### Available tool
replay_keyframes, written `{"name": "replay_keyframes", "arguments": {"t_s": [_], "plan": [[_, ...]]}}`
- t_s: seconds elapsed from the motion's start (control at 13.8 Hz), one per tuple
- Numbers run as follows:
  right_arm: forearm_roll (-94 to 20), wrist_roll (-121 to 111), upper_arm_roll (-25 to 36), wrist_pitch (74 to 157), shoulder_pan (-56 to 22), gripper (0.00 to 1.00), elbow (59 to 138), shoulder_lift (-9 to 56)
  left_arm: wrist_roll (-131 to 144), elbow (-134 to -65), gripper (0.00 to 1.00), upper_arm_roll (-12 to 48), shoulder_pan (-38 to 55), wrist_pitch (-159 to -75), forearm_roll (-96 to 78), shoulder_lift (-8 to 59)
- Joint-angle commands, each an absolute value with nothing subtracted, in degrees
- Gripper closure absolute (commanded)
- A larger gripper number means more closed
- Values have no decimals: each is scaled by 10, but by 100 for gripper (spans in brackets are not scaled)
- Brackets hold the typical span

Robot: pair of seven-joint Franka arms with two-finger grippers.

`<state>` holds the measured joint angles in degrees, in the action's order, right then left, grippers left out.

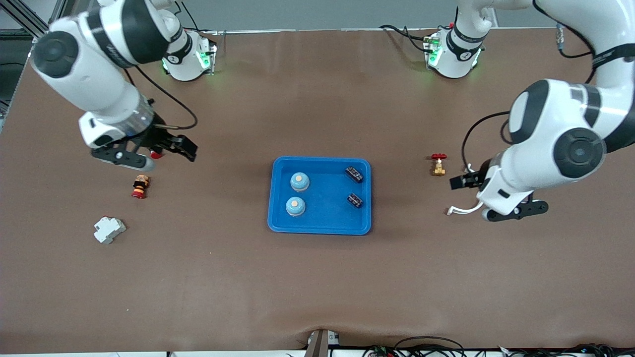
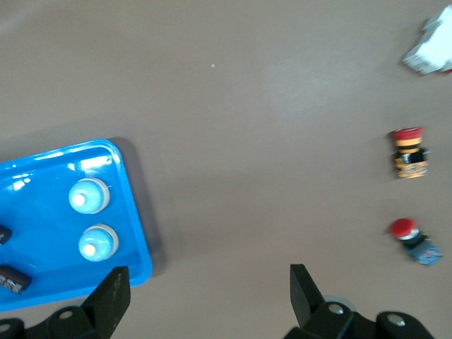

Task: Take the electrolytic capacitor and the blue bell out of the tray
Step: 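Move both grippers from the rest pose toward the blue tray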

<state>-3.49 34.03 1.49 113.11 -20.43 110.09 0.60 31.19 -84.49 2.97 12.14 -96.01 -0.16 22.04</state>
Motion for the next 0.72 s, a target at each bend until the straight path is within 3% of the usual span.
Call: {"name": "replay_keyframes", "arguments": {"t_s": [0.0,0.65], "plan": [[-40,400,20,1169,-240,0,1114,35,442,-836,0,38,136,-997,-9,240],[-40,528,21,1218,-330,0,1080,122,710,-834,0,39,232,-1105,-31,301]]}}
